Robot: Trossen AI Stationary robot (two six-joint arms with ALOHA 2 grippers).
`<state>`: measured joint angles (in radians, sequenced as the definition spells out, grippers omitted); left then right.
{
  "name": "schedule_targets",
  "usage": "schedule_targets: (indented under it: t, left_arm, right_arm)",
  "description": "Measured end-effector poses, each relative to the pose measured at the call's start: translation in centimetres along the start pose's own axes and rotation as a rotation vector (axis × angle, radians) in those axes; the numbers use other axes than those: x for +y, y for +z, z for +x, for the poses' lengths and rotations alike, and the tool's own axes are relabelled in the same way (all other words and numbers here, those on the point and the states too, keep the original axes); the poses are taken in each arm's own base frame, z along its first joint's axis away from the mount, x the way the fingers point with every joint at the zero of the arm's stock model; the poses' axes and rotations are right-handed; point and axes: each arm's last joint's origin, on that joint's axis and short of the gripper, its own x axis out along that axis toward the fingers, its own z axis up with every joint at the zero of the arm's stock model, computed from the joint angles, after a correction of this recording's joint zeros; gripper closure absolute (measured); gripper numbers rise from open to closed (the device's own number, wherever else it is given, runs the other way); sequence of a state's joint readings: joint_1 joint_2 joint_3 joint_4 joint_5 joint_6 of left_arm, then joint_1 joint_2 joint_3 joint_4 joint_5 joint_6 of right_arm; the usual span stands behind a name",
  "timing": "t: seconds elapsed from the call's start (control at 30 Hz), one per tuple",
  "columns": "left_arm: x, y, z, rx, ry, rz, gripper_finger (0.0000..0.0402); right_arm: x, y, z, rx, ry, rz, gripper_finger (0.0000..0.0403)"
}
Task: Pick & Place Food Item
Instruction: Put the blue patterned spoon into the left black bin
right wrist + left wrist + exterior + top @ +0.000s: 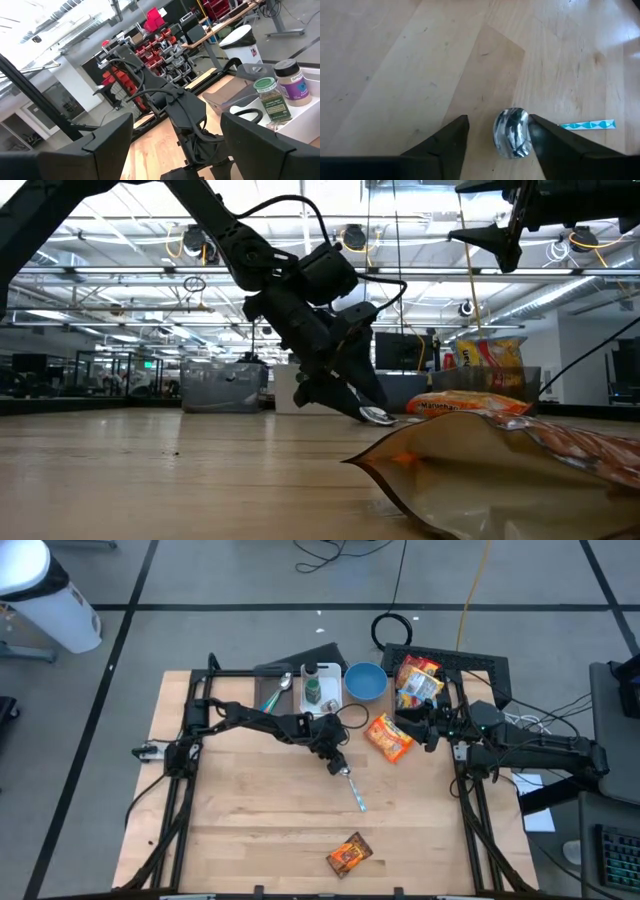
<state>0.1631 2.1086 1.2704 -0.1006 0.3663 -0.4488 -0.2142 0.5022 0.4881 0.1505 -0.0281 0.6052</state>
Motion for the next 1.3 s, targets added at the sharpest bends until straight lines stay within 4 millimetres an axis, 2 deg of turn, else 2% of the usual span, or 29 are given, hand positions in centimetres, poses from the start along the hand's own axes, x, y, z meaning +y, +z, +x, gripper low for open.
schedule_targets:
  t: [0.3, 0.5, 0.77, 0.87, 1.03, 1.3]
  left_arm:
    - [0.1, -0.2, 0.1, 0.013, -0.001, -0.006, 0.0311]
    - [0.1, -0.3, 0.1, 0.063, -0.091, -0.02, 0.0387]
    - [0.3, -0.1, -0.8, 0.102, -0.168, -0.068, 0.0396]
    - [-0.4, 0.2, -2.3, 0.094, -0.148, -0.042, 0.0395]
    - [-2.0, 0.7, -6.9, 0.057, -0.065, 0.036, 0.0396]
    - [-4.4, 0.7, -16.8, -0.083, 0.112, 0.12, 0.0398]
  right_arm:
    - [0.0, 0.0, 0.0, 0.004, -0.004, -0.015, 0.011]
    - [0.0, 0.0, 0.0, 0.002, -0.007, -0.016, 0.011]
    - [-0.1, 0.0, 0.0, 0.003, -0.008, -0.019, 0.011]
    - [-0.1, -0.1, 0.0, 0.005, -0.009, -0.019, 0.011]
    - [-0.1, -0.1, 0.0, 0.011, -0.014, -0.018, 0.011]
    - [-0.1, -0.1, 0.1, 0.012, -0.012, -0.016, 0.011]
